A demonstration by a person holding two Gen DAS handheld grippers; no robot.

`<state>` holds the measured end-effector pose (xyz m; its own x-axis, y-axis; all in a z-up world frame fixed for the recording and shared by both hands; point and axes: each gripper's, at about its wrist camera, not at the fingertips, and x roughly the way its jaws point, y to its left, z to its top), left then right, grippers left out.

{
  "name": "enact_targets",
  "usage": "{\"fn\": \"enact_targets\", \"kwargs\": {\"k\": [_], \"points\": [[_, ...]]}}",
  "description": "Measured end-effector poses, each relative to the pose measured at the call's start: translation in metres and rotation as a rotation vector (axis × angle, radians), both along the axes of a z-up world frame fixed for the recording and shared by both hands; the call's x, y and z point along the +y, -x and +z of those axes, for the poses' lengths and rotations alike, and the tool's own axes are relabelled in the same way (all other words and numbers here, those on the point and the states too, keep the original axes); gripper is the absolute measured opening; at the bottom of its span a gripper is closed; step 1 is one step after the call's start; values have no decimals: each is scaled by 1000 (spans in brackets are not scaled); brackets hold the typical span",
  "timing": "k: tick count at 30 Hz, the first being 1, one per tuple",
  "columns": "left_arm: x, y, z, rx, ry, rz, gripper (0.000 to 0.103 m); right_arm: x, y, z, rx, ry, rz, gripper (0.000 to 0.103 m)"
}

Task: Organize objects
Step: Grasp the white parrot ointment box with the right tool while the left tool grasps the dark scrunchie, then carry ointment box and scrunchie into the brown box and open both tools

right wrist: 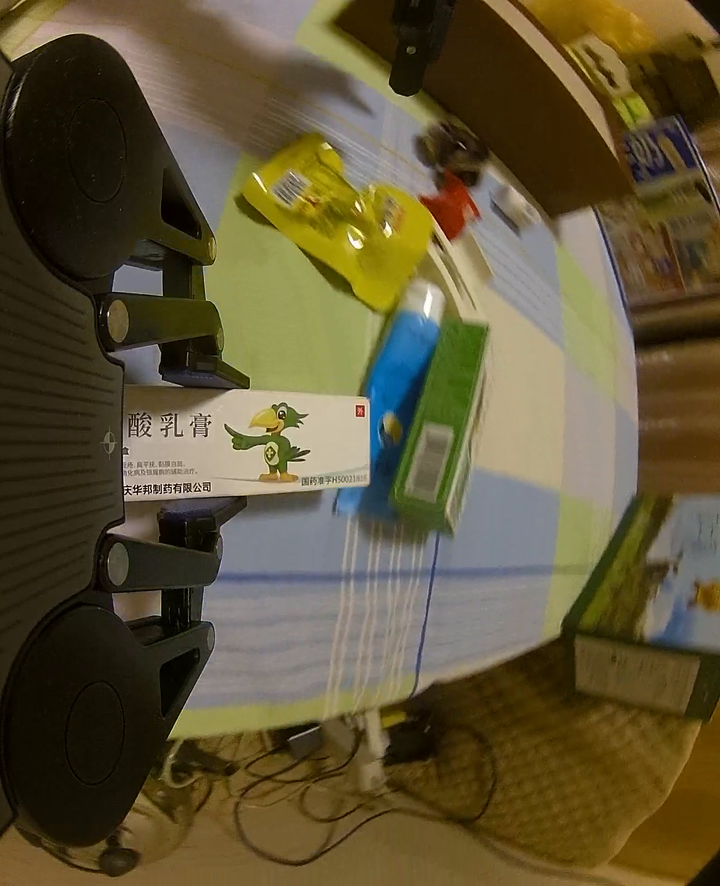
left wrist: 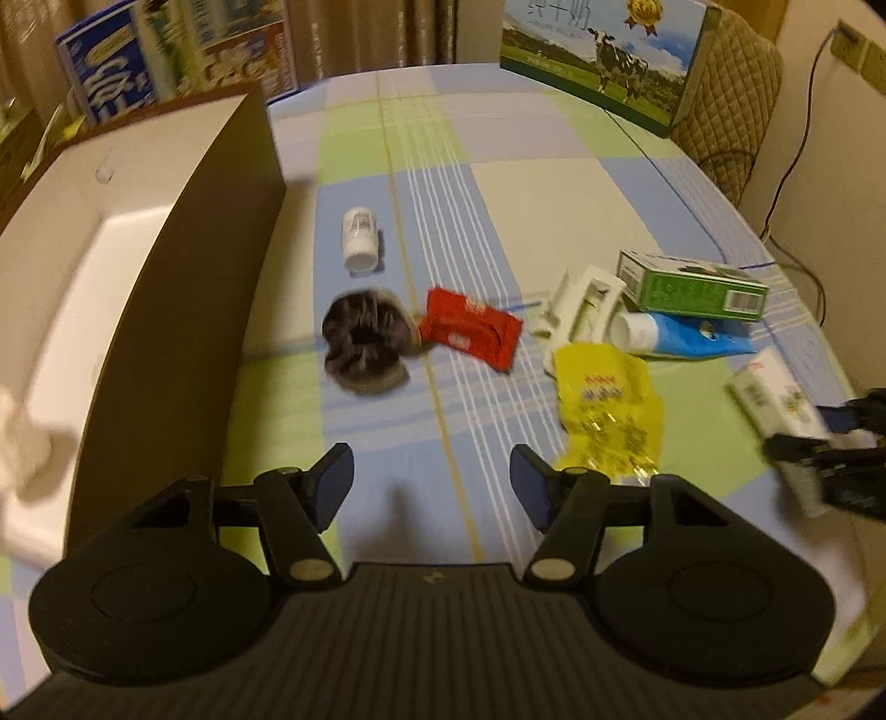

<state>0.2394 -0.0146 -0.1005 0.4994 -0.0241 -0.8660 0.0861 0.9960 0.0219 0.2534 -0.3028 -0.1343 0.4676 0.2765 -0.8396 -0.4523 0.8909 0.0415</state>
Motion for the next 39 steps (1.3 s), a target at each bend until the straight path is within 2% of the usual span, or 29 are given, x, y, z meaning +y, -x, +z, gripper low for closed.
{"fn": "enact_targets", "kwargs": {"k": [5, 7, 11, 19, 25, 27, 30, 39], "points": [[3, -37, -9, 18, -51, -35, 54, -10, -5, 4, 4, -16, -63, 35], [7, -50, -13, 35, -42, -22, 50, -13, -5, 4, 6, -22, -85, 35], [14, -75, -16, 43, -17, 27, 49, -18, -7, 5, 6, -31, -128, 35], [19, -106, -30, 64, -39, 87, 47, -25, -8, 6, 8, -34, -183, 35], [18, -105, -41, 78, -58, 92, 36, -27, -7, 6, 9, -31, -198, 35], [18, -103, -40, 69, -61, 96, 26, -26, -6, 8, 5, -32, -199, 35], [18, -97, -38, 53, -60, 92, 17, -23, -4, 10, -2, -37, -196, 35], [25, -60, -12, -20, 12, 105, 13, -11, 4, 22, -30, -59, -166, 35]]}}
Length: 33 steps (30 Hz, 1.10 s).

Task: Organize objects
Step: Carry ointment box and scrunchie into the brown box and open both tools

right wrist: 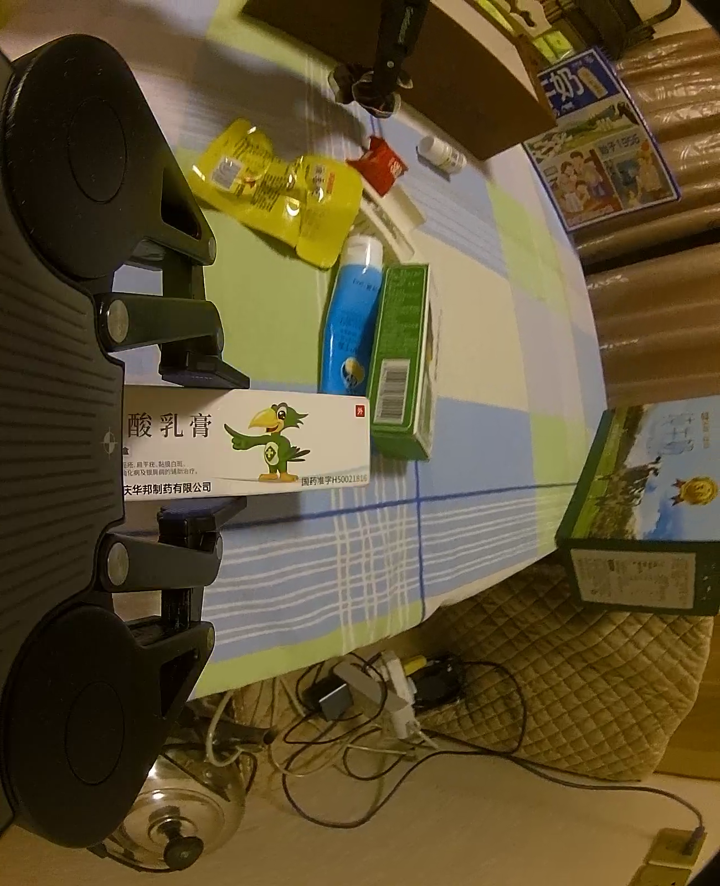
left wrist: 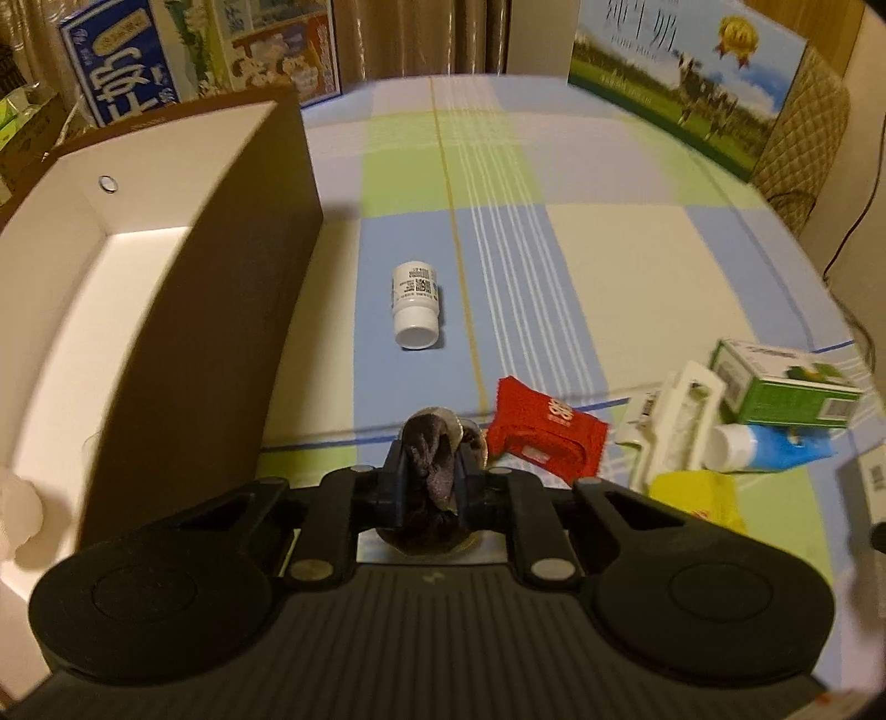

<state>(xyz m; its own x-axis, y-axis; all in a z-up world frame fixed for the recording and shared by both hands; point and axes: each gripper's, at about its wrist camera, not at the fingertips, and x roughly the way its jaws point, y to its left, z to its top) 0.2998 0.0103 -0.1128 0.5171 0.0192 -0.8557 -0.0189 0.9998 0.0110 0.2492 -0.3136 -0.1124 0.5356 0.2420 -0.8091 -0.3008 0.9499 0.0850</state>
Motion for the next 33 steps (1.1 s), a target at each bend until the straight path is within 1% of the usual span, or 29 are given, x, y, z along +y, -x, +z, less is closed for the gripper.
{"fn": "enact_targets", "kwargs": {"k": [5, 10, 17, 21, 26, 33], "points": [[9, 29, 25, -47, 57, 15, 13, 12, 6, 9, -13, -21, 28, 35], [22, 57, 52, -101, 107, 29, 13, 33, 12, 25, -41, -50, 78, 35], [50, 87, 88, -174, 152, 67, 13, 69, 22, 52, -88, -113, 154, 35], [74, 101, 105, -217, 159, 103, 13, 99, 27, 65, -97, -165, 204, 35], [108, 116, 118, -249, 150, 157, 13, 145, 35, 76, -102, -220, 288, 35], [157, 131, 124, -259, 126, 218, 13, 219, 45, 84, -112, -267, 413, 35]]}}
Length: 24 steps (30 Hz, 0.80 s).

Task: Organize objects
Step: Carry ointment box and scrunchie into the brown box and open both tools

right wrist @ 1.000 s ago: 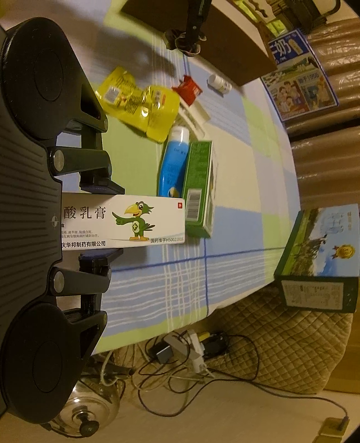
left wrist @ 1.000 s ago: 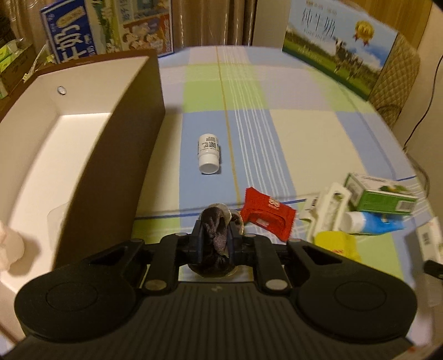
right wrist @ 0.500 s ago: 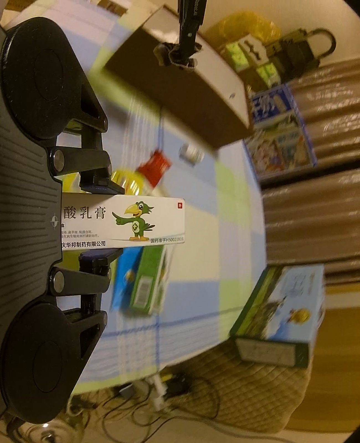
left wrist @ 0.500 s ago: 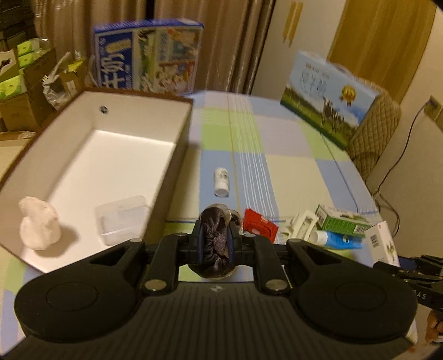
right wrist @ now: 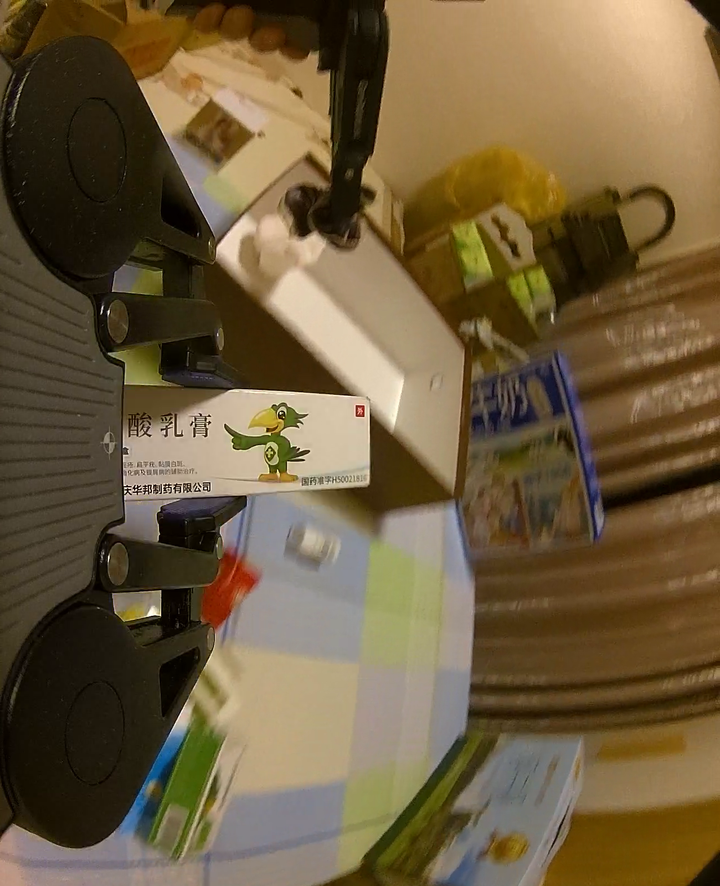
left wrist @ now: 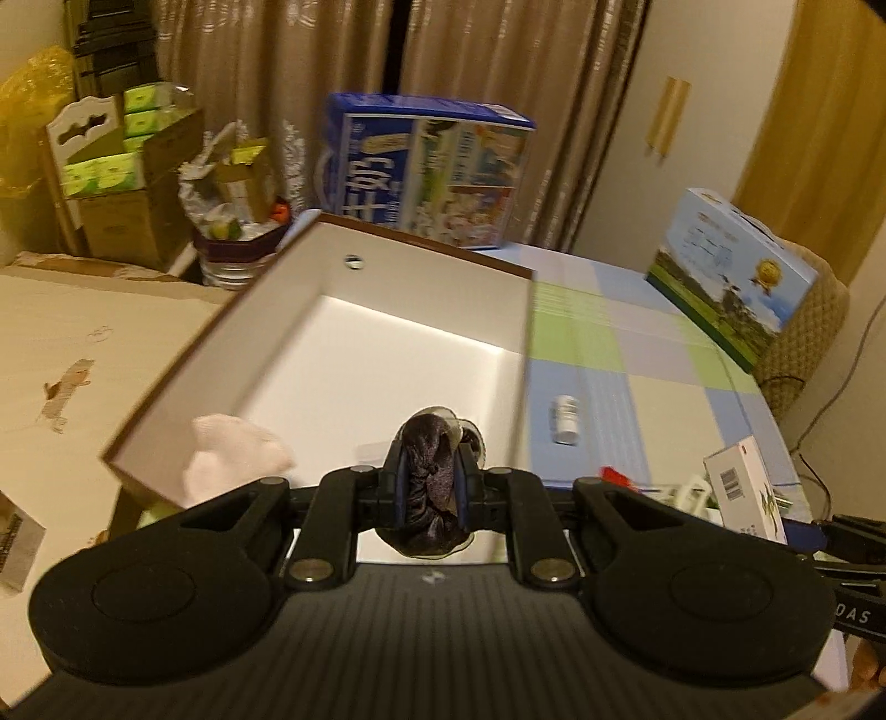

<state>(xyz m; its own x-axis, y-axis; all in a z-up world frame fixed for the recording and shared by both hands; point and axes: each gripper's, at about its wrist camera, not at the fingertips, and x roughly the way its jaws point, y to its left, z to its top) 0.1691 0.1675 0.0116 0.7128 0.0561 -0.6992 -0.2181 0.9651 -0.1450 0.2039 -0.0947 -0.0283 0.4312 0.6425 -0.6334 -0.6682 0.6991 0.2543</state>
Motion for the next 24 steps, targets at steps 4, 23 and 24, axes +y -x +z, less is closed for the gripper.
{"fn": "enact_targets", "kwargs": {"k": [4, 23, 24], "points": [[24, 0, -2, 7, -16, 15, 13, 43, 2, 4, -6, -25, 60, 35], [99, -63, -26, 53, -44, -24, 14, 182, -47, -19, 82, -1, 73, 35], [100, -67, -28, 58, -46, -28, 14, 186, -51, -22, 90, 5, 65, 35]]}}
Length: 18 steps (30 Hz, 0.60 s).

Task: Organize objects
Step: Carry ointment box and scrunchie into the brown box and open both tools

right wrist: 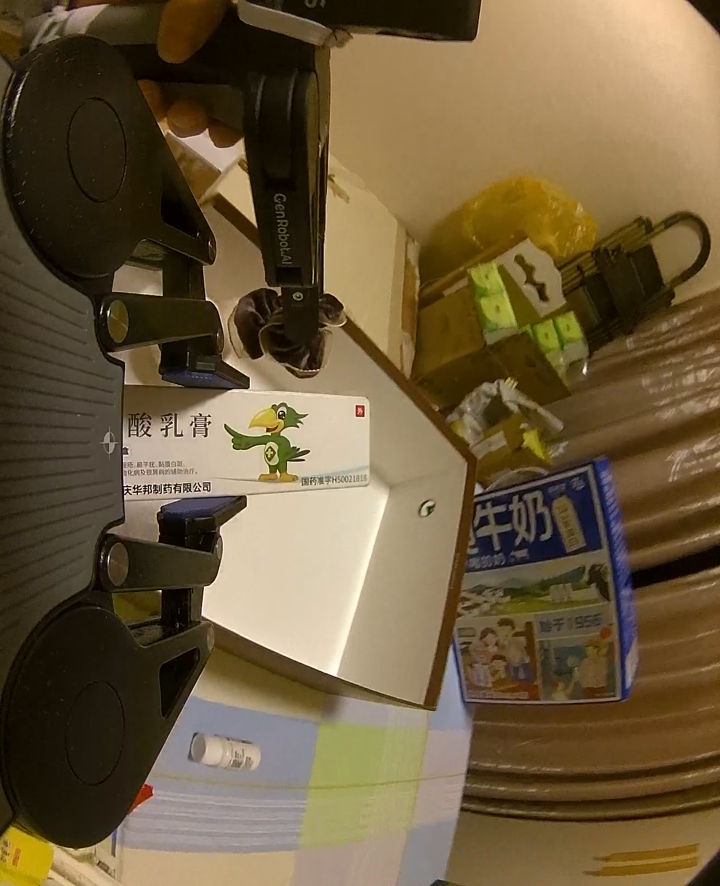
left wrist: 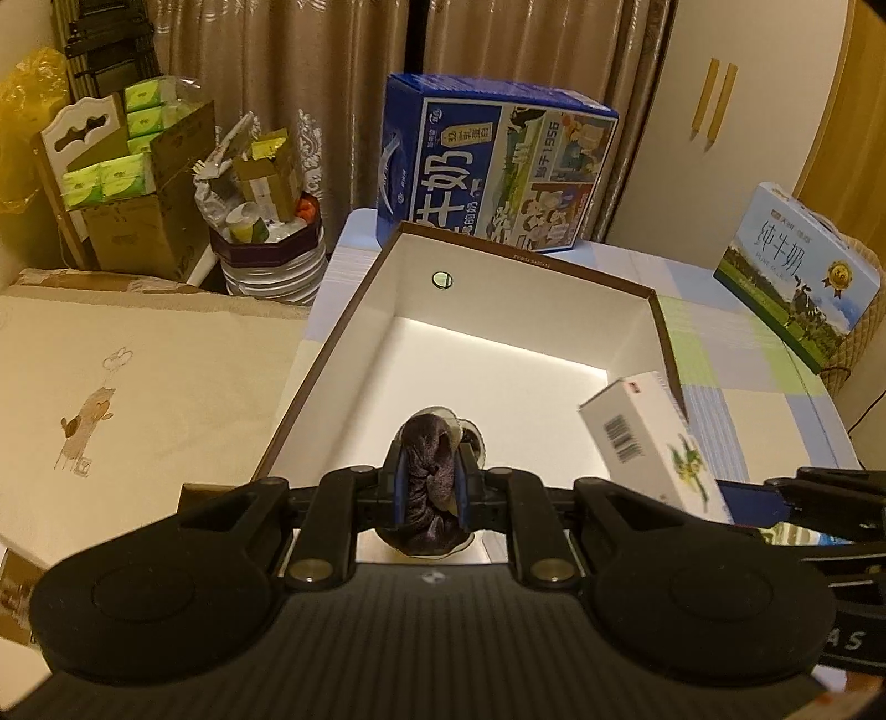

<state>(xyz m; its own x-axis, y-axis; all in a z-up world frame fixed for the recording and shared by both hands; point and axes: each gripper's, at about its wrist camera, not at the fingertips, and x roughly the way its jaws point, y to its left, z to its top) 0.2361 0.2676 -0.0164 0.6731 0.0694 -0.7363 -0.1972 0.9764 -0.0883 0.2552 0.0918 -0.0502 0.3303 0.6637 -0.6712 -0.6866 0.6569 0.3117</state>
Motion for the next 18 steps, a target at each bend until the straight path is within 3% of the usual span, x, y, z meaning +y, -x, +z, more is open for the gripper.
{"fn": "enact_targets", "kwargs": {"k": [18], "points": [[10, -87, -50, 119, -20, -79, 14, 41, -69, -40, 18, 145, -77, 35]]}}
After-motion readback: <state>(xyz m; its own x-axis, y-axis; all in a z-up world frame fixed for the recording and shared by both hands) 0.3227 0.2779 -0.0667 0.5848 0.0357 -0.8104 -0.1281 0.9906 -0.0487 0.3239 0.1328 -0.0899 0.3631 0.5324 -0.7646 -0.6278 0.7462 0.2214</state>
